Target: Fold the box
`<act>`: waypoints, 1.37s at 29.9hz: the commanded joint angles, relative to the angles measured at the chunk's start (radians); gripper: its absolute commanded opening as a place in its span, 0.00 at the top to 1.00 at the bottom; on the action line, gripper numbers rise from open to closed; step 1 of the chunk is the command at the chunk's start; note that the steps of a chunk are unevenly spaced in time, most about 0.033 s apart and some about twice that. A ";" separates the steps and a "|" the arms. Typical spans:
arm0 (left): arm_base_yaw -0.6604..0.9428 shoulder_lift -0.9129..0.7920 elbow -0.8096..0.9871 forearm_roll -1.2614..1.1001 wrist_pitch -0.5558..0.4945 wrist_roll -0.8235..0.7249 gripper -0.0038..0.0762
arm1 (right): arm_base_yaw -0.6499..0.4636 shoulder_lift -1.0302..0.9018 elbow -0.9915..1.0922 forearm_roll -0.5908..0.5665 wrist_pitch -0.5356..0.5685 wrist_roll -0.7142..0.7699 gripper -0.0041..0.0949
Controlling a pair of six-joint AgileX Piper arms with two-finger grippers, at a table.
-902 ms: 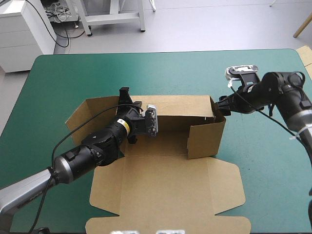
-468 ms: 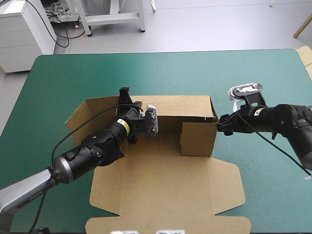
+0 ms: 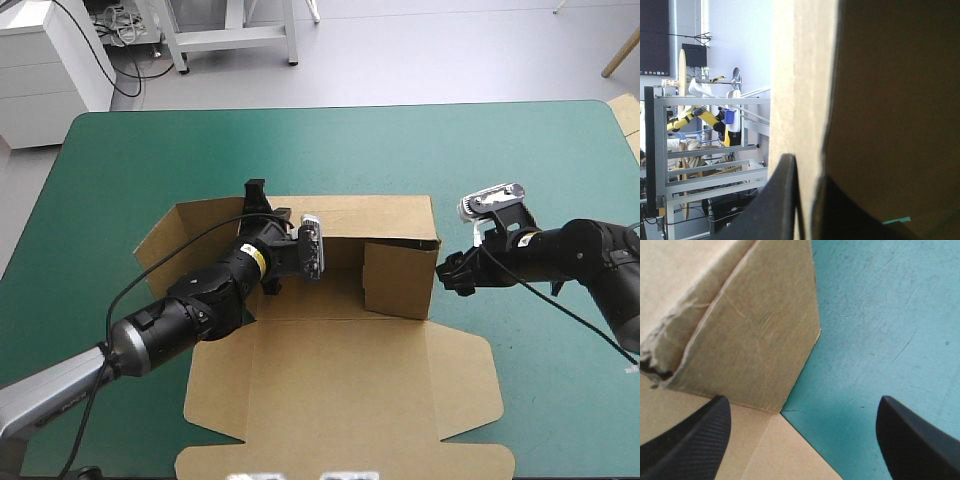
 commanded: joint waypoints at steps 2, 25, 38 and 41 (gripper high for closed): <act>-0.006 0.010 0.011 -0.103 0.067 -0.016 0.96 | -0.004 -0.032 -0.026 0.071 0.002 -0.039 0.22; -0.006 0.010 0.011 -0.101 0.052 -0.016 0.96 | -0.004 0.029 -0.026 0.353 -0.046 -0.284 0.46; -0.006 0.010 0.011 -0.101 0.052 -0.016 0.96 | -0.002 0.072 -0.026 0.360 -0.057 -0.282 0.60; -0.006 0.010 0.011 -0.101 0.052 -0.016 0.96 | 0.028 0.072 -0.026 0.340 -0.064 -0.282 0.72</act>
